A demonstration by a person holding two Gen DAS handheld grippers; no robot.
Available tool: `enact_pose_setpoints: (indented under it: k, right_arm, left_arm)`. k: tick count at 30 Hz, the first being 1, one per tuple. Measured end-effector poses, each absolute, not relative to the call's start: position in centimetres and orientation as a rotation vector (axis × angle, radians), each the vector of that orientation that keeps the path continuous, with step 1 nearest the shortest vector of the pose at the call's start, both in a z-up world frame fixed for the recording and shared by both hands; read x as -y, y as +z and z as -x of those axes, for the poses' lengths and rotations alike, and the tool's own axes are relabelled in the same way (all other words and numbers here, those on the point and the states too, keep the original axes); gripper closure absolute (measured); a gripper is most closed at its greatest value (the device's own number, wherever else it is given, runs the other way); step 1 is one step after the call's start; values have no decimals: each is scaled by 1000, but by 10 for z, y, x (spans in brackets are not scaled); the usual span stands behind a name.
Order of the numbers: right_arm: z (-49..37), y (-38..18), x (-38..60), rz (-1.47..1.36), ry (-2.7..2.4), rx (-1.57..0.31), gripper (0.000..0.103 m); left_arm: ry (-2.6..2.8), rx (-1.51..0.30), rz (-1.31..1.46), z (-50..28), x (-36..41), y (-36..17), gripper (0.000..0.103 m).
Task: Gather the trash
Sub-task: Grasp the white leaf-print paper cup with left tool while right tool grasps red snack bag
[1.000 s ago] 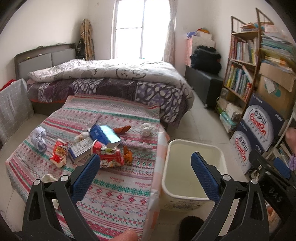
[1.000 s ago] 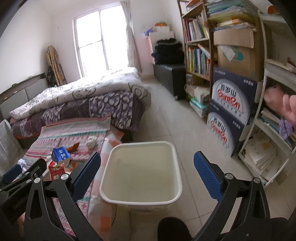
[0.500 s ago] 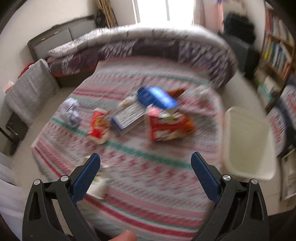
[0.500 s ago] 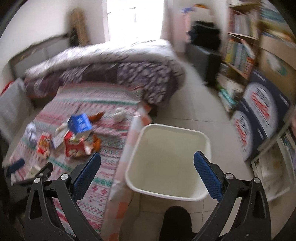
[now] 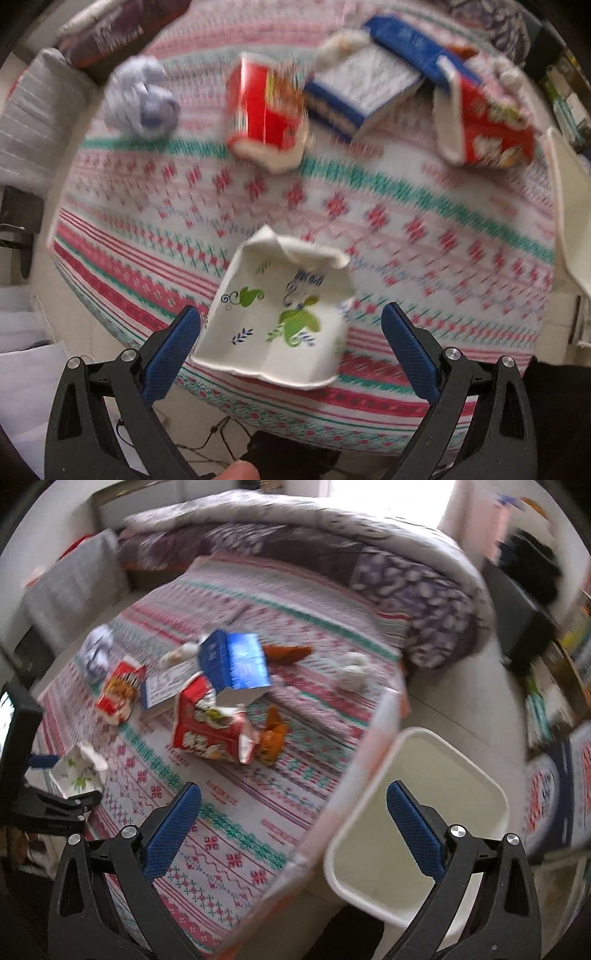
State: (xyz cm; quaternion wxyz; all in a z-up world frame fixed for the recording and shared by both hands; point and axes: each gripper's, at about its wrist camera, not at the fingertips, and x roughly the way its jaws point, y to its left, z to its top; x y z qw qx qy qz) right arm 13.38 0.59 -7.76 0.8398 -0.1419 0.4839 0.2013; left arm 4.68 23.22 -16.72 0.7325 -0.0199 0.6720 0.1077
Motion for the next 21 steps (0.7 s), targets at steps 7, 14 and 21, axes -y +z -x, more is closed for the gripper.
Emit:
enact_pose_setpoints:
  k: [7, 14, 21]
  right_arm:
    - [-141, -96, -44, 467, 531, -979, 7]
    - [-145, -111, -70, 556, 572, -955, 7]
    - [-152, -120, -95, 632, 572, -907, 7]
  left_arm:
    - [180, -1531, 22, -37, -235, -191, 9]
    - [135, -1486, 110, -38, -243, -188, 31]
    - [101, -1368, 206, -45, -248, -149, 35]
